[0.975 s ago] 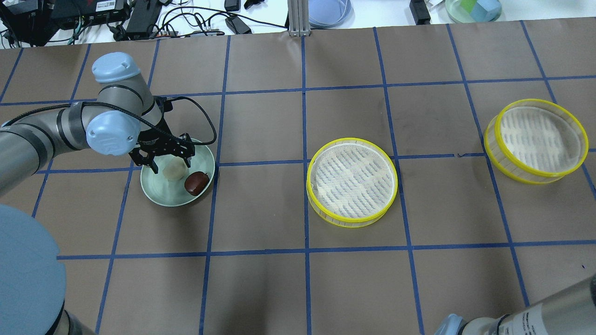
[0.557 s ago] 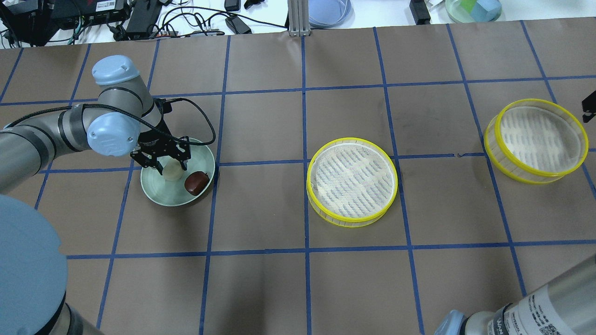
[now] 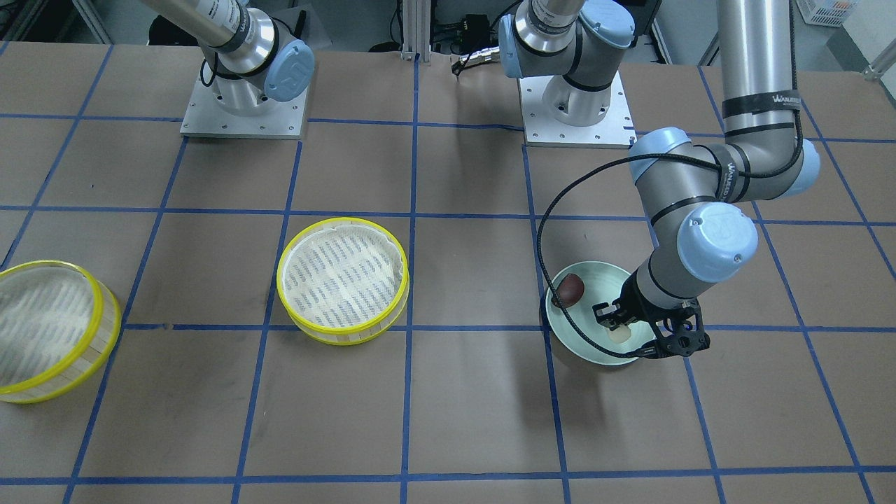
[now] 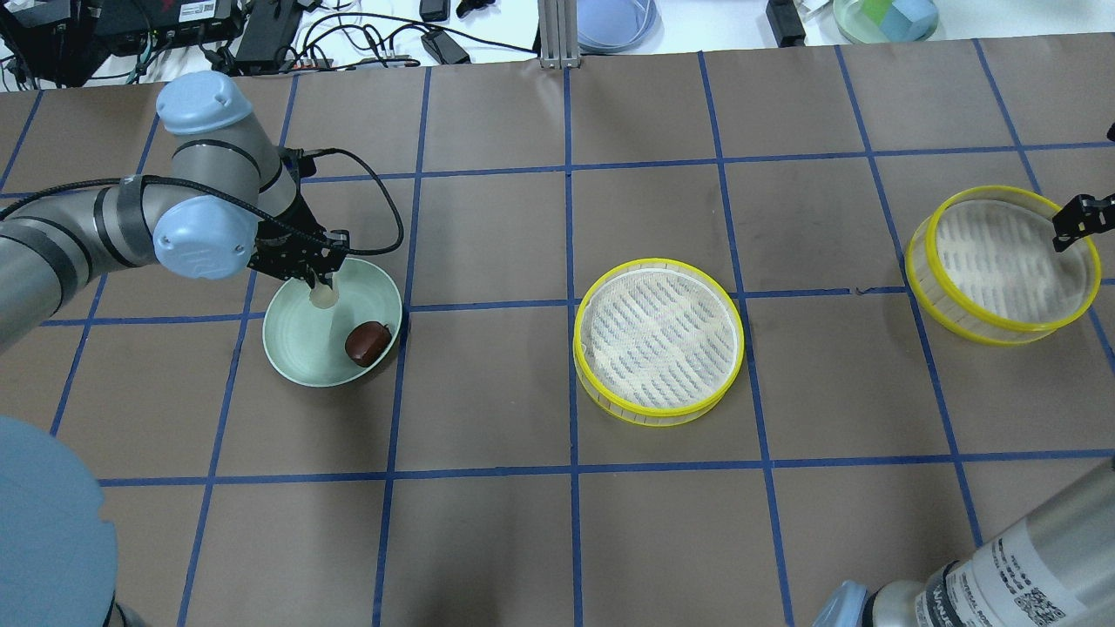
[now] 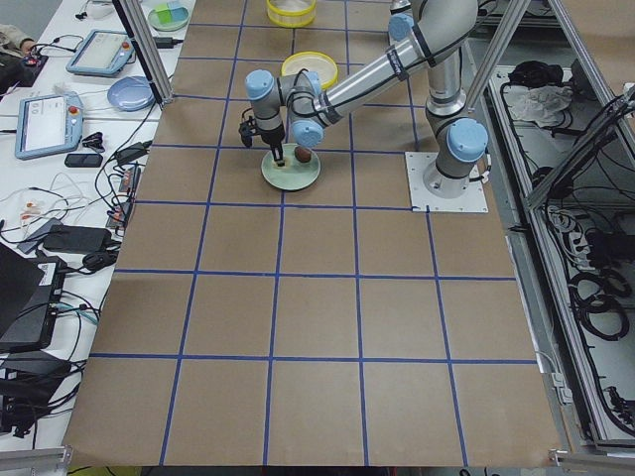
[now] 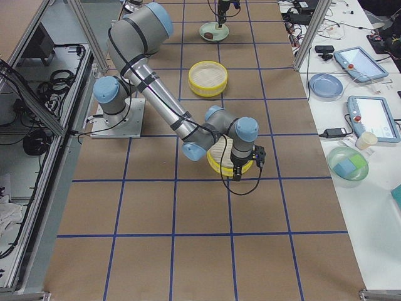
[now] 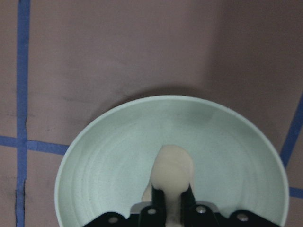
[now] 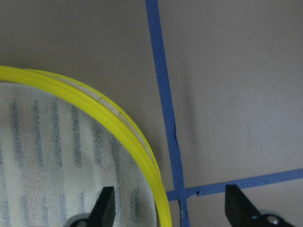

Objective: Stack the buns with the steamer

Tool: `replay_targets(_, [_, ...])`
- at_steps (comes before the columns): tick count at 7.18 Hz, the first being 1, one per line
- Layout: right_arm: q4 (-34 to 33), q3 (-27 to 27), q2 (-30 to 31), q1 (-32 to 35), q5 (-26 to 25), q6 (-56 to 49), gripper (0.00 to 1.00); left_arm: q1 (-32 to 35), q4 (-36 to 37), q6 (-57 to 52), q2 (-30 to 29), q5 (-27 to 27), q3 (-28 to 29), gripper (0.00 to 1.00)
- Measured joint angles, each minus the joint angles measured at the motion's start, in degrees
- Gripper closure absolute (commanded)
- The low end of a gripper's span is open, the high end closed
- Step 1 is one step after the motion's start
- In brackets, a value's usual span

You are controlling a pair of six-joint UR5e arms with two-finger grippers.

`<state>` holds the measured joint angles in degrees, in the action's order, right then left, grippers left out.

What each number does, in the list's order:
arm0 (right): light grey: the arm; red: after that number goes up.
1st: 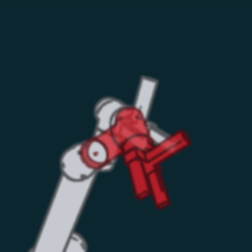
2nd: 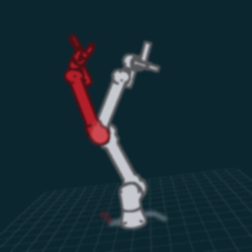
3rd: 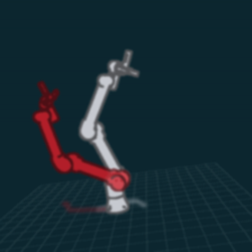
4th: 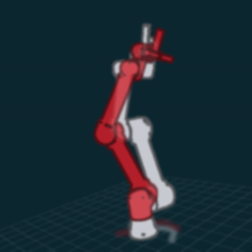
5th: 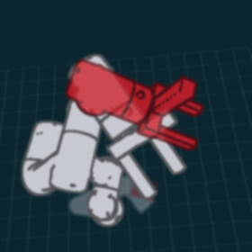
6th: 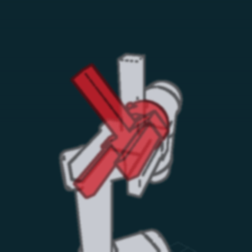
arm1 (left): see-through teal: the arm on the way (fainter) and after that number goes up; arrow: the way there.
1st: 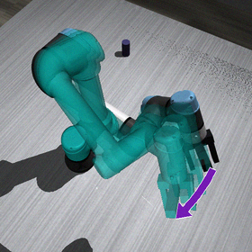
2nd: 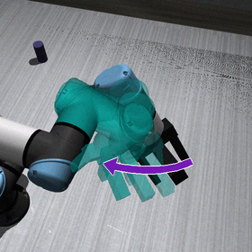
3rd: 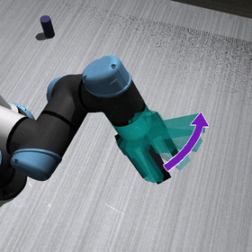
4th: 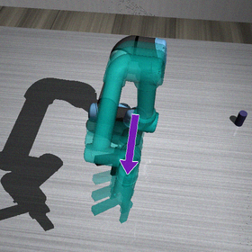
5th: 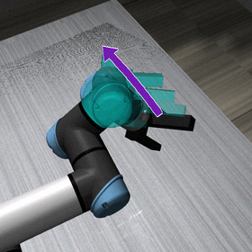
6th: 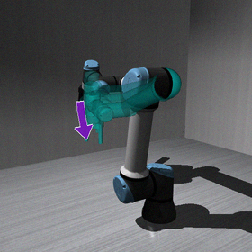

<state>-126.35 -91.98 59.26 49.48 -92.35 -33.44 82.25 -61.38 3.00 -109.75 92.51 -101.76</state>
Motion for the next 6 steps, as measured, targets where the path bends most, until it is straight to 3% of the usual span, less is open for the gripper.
replay_targets(1, [1.02,-0.14,0.0,0.0,0.24,-0.02,1.0,2.8,-2.0,3.17,2.4,0.03,1.98,1.0])
replay_targets(3, [5.1,-0.13,0.45,0.0,0.43,0.04,1.0,13.63,-5.64,17.64,5.97,0.04,6.43,1.0])
replay_targets(6, [6.29,0.42,2.27,0.02,0.35,0.2,1.0,32.55,-5.62,38.66,5.09,-0.5,9.48,1.0])
